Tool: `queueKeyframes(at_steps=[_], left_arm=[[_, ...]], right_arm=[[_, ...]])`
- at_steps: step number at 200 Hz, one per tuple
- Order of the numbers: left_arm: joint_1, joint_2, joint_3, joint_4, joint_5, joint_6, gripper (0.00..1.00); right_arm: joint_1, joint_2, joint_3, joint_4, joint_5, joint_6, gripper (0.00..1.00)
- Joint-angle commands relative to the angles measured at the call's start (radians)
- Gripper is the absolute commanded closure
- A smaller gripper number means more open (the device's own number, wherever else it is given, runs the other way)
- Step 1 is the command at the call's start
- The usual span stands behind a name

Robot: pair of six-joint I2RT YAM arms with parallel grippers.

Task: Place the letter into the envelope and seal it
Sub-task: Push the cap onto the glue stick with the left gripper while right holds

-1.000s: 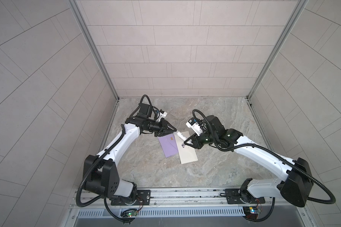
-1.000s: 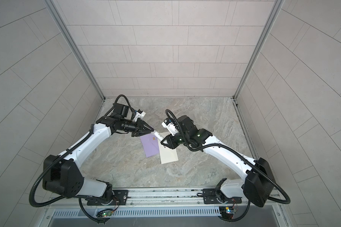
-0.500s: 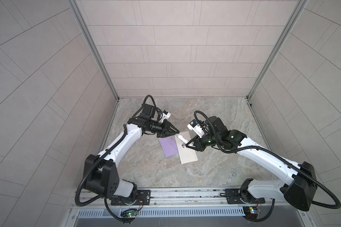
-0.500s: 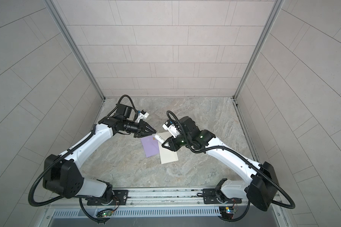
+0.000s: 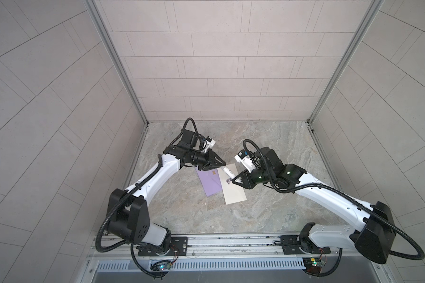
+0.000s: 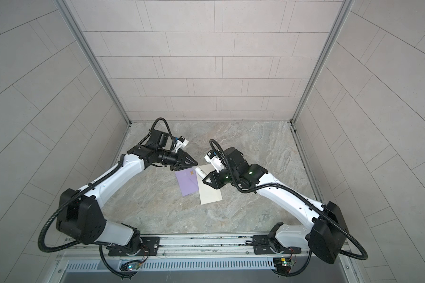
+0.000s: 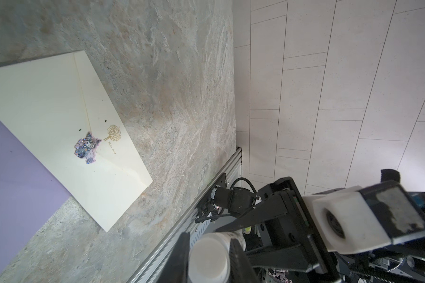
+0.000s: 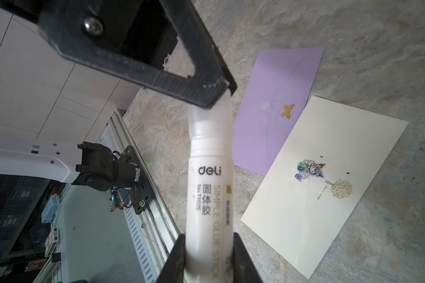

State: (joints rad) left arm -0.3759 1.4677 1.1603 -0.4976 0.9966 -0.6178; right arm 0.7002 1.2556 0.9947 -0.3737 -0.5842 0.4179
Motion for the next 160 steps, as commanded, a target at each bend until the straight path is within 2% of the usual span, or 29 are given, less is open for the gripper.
queueKeyframes(at_steps=[1,87,160], left_arm=[[-0.07,0.021,-0.033,0.033,0.071,-0.036,0.84],[-0.093,0.036,-0.046,0.055,0.068,-0.061,0.84],[-0.11,0.05,-0.045,0.07,0.066,-0.075,0.84]], right_arm=[[0.015,0.01,0.007,0.221,0.047,0.02,1.0],[0.012,0.014,0.024,0.243,0.159,0.041,1.0],[0.006,0.059,0.042,0.279,0.197,0.07,1.0]])
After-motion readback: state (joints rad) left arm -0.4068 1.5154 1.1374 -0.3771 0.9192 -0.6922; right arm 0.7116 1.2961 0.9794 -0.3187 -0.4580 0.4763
